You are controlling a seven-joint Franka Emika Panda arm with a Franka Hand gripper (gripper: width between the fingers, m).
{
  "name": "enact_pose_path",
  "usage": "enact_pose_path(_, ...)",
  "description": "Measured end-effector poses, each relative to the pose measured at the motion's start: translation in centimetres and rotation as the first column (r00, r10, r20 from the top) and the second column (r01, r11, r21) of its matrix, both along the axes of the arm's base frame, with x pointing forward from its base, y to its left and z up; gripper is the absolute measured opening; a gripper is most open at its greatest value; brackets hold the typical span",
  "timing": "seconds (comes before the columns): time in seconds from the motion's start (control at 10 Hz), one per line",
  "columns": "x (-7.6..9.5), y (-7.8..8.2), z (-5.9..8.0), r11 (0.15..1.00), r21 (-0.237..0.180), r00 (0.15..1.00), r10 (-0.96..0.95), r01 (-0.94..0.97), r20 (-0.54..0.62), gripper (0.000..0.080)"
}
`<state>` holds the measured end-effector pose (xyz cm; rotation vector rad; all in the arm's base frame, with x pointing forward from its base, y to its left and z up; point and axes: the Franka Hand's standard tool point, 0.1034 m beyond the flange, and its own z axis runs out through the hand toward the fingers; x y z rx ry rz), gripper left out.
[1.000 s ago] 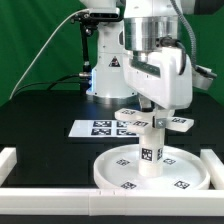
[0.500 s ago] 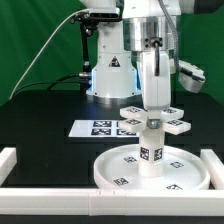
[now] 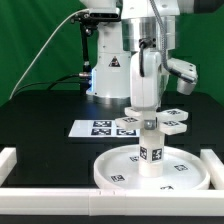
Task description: Assemble round table
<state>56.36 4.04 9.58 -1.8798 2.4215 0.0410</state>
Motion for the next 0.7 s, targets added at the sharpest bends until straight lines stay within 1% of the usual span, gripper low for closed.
enact_pose_path(0.1,0.1,0.2,0.4,1.0,0.006,1.0,0.011,-0.011,0.006,0.0617)
enact_pose_path(0.2,0.6,0.6,2.3,0.999,0.028,0.999,0.021,-0.022,0.035,0.0643)
enact_pose_path(0.3,1.0,0.8,4.0,0.998,0.051,0.998,0.024,-0.027,0.064,0.0643)
enact_pose_path(0.4,1.1,0.7,4.4,0.998,0.066,0.997,0.018,-0.022,0.069,0.0648)
enact_pose_path(0.5,0.9,0.8,3.8,0.998,0.062,0.998,0.021,-0.025,0.058,0.0649)
enact_pose_path(0.7,0.8,0.9,3.6,0.998,0.062,0.998,0.028,-0.031,0.056,0.0649)
